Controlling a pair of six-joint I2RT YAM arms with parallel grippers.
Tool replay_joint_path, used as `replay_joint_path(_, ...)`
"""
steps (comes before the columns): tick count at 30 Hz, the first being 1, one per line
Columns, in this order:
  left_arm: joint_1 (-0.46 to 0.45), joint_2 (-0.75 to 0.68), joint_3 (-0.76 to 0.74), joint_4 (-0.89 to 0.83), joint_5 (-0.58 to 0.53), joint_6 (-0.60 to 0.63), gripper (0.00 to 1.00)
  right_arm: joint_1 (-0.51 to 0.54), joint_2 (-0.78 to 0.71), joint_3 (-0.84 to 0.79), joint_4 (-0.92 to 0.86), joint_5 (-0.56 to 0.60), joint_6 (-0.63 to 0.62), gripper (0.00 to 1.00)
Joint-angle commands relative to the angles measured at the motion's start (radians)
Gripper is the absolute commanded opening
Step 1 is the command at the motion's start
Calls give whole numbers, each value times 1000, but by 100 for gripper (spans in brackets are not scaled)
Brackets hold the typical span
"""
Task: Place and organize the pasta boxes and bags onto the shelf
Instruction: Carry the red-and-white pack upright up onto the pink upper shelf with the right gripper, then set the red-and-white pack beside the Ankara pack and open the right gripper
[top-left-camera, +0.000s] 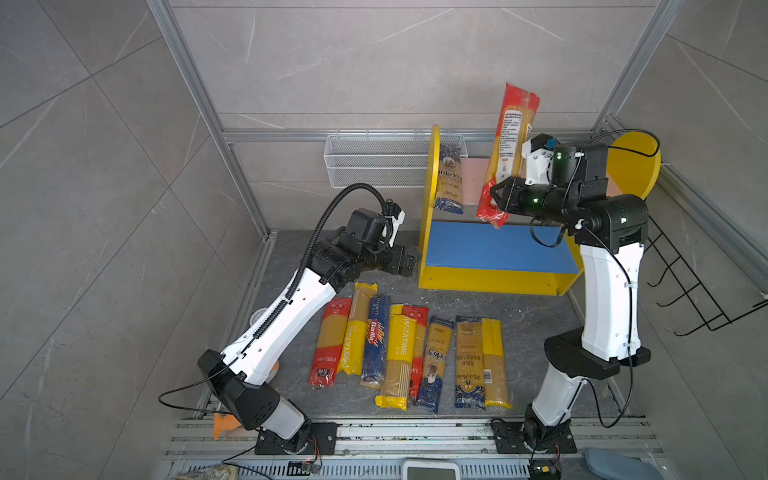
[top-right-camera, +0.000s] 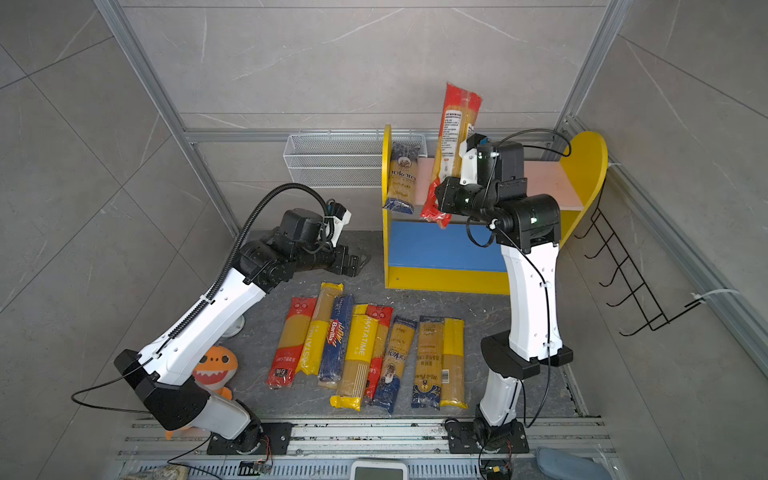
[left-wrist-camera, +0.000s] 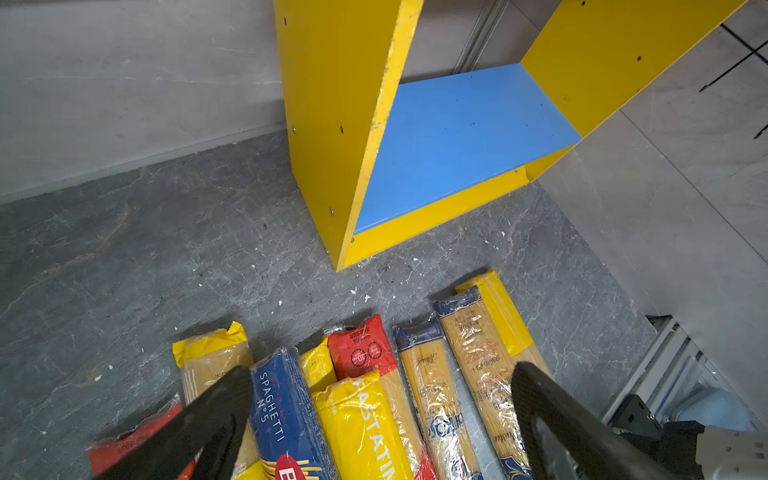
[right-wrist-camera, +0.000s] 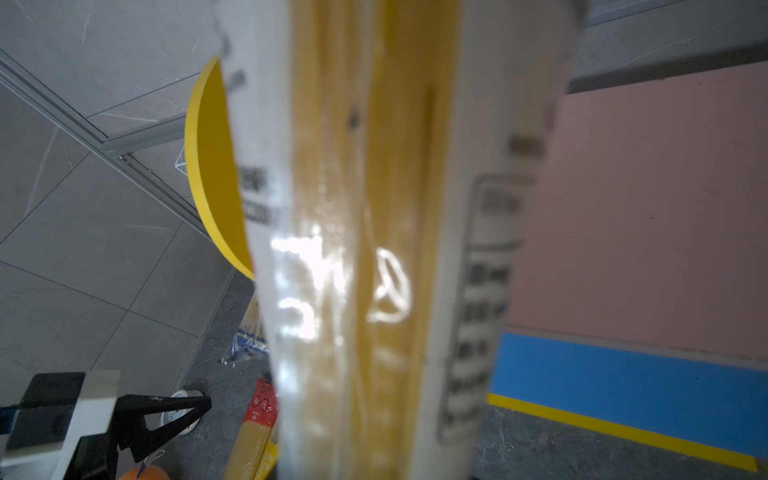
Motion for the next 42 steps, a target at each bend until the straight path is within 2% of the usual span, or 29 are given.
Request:
replay_joint_path(1,22,24,49,-13,29,29,100,-22,33,49,224,-74,-11,0)
replay_joint_path(6,52,46,73,-14,42,29,100,-44,92,66,248,-142,26,0)
replay_joint_path(14,83,68,84,-16,57,22,100,-60,136,63,239,-189,47,0)
replay_joint_path(15,85,68,79,-14,61,23,100,-62,142,64,239,-192,50,3)
replay_joint_path(23,98,66,64,-6,66,8,100,-71,176,68,233,-197,67,56)
replay_joint_path(25,98,60,56,-4,64,4,100,-75,179,68,229,-195,69,75)
replay_joint_path(26,100,56,54,-4,63,4,100,-79,182,67,227,-197,71,78)
replay_joint_path(35,101,23,11,20,51,-18,100,-121,155,67,184,-193,72,79)
replay_joint_path(42,102,11,-9,39,65,-22,100,-128,41,6,106,-146,25,80)
